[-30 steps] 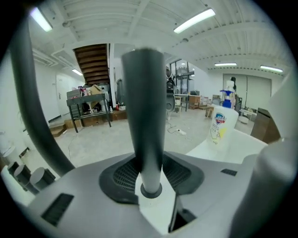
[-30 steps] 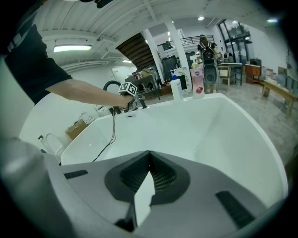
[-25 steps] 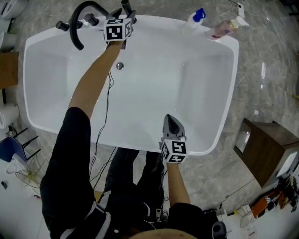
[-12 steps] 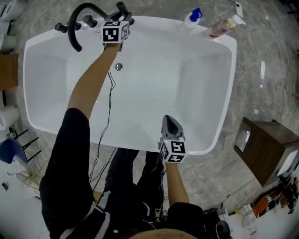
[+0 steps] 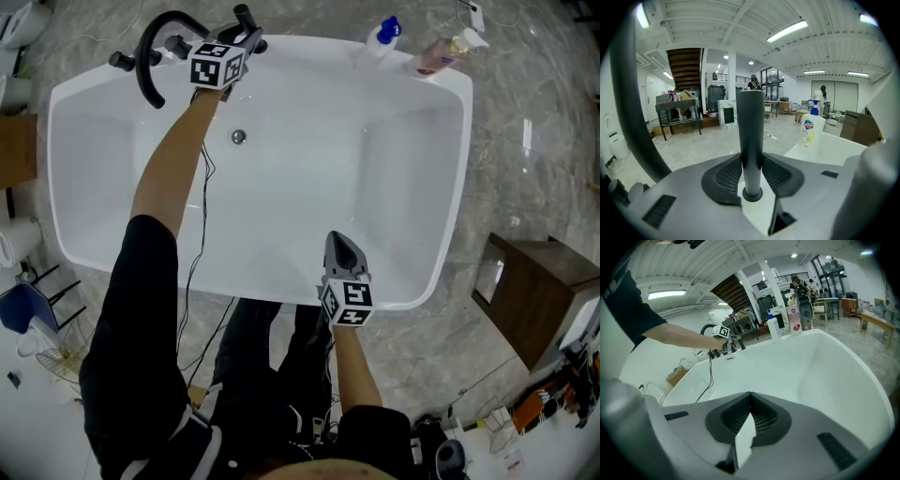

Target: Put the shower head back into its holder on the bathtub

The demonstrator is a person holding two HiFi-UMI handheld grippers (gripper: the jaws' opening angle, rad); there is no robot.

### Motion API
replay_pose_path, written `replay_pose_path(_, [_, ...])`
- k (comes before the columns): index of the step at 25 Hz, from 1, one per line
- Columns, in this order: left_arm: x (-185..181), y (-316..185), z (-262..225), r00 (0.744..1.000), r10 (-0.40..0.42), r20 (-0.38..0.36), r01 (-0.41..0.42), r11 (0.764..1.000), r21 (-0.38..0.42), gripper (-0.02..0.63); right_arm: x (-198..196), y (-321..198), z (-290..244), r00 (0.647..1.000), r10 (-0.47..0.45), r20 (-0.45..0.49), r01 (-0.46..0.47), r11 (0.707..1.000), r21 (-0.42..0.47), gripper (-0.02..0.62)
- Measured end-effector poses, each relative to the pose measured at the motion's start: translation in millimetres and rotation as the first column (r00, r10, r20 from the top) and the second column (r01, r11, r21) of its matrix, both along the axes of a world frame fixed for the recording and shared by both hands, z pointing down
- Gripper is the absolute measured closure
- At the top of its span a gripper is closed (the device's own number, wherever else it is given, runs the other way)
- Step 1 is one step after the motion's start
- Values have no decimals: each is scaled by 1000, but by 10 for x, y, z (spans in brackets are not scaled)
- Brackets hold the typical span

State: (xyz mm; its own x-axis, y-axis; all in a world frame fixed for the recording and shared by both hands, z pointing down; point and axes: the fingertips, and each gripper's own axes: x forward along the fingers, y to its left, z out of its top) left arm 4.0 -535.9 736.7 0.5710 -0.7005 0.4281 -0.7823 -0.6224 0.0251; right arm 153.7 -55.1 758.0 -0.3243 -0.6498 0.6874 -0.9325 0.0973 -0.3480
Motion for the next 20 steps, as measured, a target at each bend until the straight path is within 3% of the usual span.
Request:
replay_pose_path(3, [7,11,2,999,-32,26,31,999,16,449,12,-4,-33,1000,4,-5,-4,1000,6,586])
replay_pose_path(6, [-17,23,-30,996,-79,30,78,997,28,372,44,4,-77,1000,14,-8,-14,1000,15,586])
replay_pose_path(9, [-53,112,-107,992,-126,2,126,992,28,350,56,27,-147,1000,21,-9,-20,999,26,586])
replay_pose_path(13, [-29,384,-222,990,-137,-40,138,990,11,350,59,62,-299,999,31,-11,-30,998,52,586])
replay_pose_path(18, [16,910,-349,994,-100,-32,100,995,-16,353,50,118,-471,999,36,-5,-35,997,71,586])
replay_pose_path(20, [-10,1115,-413,995,-96,-30,94,995,-37,419,28,118,-542,1000,29,-8,-28,997,78,586])
